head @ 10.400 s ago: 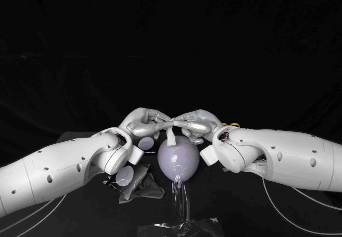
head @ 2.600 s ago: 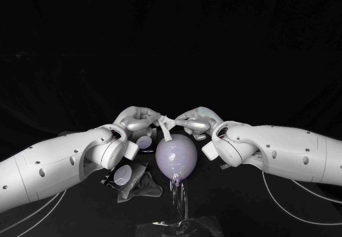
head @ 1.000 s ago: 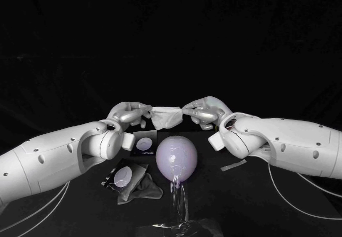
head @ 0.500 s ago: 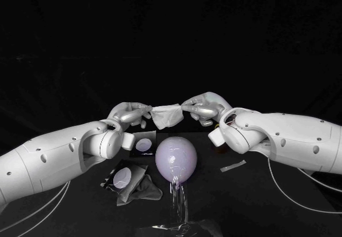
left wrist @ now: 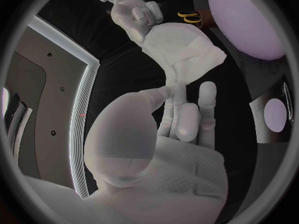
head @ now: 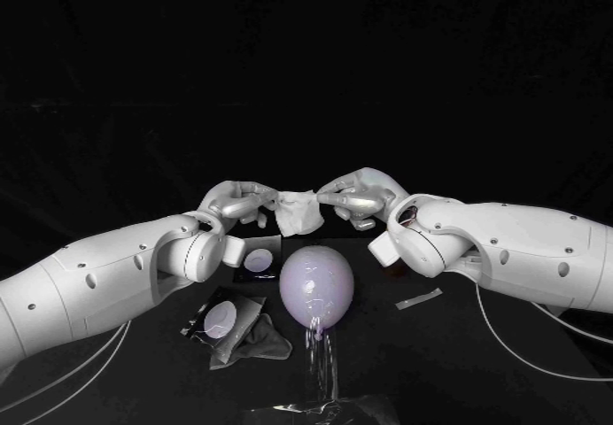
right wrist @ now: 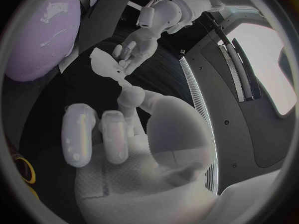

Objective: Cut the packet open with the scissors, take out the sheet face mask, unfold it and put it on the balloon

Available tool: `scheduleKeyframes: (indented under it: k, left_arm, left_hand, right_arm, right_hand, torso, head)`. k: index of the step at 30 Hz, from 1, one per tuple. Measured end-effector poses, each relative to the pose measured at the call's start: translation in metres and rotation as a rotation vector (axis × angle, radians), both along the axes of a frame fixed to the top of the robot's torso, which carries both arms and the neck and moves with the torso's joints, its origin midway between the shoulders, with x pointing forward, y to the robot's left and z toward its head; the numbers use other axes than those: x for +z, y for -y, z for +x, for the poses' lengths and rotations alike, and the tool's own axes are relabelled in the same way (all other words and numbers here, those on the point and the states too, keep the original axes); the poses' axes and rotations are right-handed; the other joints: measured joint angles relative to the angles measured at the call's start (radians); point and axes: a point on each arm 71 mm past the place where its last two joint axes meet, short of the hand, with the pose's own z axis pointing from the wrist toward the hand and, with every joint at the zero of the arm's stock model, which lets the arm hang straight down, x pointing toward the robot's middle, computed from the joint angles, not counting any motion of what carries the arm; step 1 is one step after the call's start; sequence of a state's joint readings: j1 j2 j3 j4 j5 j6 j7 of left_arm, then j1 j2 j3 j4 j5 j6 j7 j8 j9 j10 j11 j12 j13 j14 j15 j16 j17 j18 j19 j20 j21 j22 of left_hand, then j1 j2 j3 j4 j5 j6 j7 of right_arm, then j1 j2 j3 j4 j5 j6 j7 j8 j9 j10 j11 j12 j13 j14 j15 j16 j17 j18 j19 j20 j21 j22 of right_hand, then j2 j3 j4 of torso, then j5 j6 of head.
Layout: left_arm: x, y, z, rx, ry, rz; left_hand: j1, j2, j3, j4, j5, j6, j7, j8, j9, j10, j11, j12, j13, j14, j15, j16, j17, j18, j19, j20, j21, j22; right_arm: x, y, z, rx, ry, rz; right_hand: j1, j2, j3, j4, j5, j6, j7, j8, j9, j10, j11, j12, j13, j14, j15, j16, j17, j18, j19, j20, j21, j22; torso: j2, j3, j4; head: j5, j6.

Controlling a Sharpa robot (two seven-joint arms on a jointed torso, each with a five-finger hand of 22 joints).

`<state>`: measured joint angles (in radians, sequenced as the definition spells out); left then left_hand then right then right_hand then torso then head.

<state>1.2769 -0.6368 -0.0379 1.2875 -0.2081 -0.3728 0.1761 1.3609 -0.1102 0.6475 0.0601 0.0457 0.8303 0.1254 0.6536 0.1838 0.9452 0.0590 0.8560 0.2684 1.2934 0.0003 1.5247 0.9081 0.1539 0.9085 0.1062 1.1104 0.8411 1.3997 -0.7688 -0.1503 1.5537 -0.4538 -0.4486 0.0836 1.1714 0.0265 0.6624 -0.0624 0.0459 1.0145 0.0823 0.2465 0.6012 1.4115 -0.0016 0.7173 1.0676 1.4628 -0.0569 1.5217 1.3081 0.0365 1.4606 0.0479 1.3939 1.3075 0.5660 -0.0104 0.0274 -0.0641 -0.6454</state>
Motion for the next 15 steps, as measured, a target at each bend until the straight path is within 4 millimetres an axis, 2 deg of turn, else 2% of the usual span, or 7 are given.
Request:
scheduleKeyframes:
  k: [4,8,15]
  left_arm:
    - [0.0,-0.0001,0.0031,0.002,0.012,0.017]
    - [-0.0003,-0.0006,0.0059,0.001,0.025,0.041]
    - [-0.0007,-0.0008,0.0081,-0.023,0.052,0.101]
  left_hand:
    - [0.0,0.0,-0.001,-0.007,0.0,0.0,0.0,0.0,-0.003,-0.007,0.0,-0.005,-0.001,-0.005,0.002,0.0,-0.007,0.001,-0.008,0.001,-0.004,-0.006]
    - [0.0,0.0,-0.001,-0.018,0.0,0.0,0.0,-0.001,-0.004,-0.016,0.002,-0.011,-0.004,-0.013,0.006,0.0,-0.019,0.016,-0.025,0.003,-0.012,-0.019]
    - [0.015,-0.009,0.007,-0.048,0.0,-0.005,0.013,-0.017,-0.01,-0.036,0.007,-0.017,-0.009,-0.03,0.009,-0.004,-0.036,0.016,-0.048,0.005,-0.023,-0.031]
  right_arm:
    - [0.0001,-0.0028,-0.0014,0.008,-0.003,0.002]
    - [0.0002,-0.0044,-0.0023,0.013,-0.006,0.005]
    - [0.0002,-0.006,-0.0031,0.016,-0.011,0.009]
  right_hand:
    - [0.0,0.0,0.0,0.0,0.001,0.0,0.0,0.001,0.0,0.003,-0.003,0.0,0.0,0.0,0.0,0.001,0.0,0.0,0.0,0.0,0.0,0.0]
    - [0.001,0.001,0.0,0.0,0.001,0.0,0.0,0.001,0.0,0.004,-0.004,0.0,0.0,0.0,0.0,0.003,-0.001,0.0,0.0,0.0,0.0,0.0]
    - [0.001,0.001,0.0,0.0,0.0,0.0,0.0,0.001,0.0,0.004,-0.004,0.0,0.0,0.0,0.0,0.003,-0.001,0.0,0.0,0.0,0.0,0.0]
  torso:
    - [0.0,0.0001,0.0]
    - [0.0,0.0004,-0.0008]
    - [0.0,0.0004,-0.0011]
  head:
    - [0.001,0.0]
    - [0.001,0.0]
    - [0.001,-0.001]
